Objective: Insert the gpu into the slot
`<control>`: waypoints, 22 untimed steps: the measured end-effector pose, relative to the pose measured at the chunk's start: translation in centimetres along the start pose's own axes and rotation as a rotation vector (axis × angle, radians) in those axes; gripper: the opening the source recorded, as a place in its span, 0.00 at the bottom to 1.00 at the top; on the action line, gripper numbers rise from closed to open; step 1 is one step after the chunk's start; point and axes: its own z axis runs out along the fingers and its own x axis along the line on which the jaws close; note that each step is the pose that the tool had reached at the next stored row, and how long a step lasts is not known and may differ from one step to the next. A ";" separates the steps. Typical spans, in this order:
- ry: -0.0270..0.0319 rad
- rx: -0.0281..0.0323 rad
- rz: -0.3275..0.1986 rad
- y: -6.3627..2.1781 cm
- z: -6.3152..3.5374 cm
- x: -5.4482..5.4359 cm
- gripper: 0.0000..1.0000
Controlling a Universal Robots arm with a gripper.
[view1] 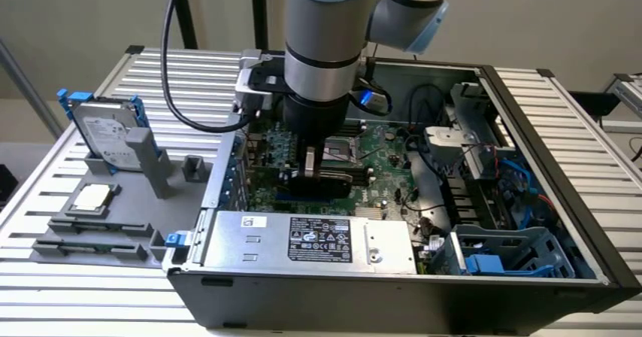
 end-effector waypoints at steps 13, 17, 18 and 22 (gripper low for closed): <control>0.0008 -0.0088 0.000 -0.21 0.31 0.0 0.26; 0.0007 -0.0189 0.001 -0.39 0.25 0.0 0.26; 0.0007 -0.0219 0.001 -0.46 0.20 0.0 0.26; 0.0018 -0.0320 0.002 -0.56 0.11 0.0 0.26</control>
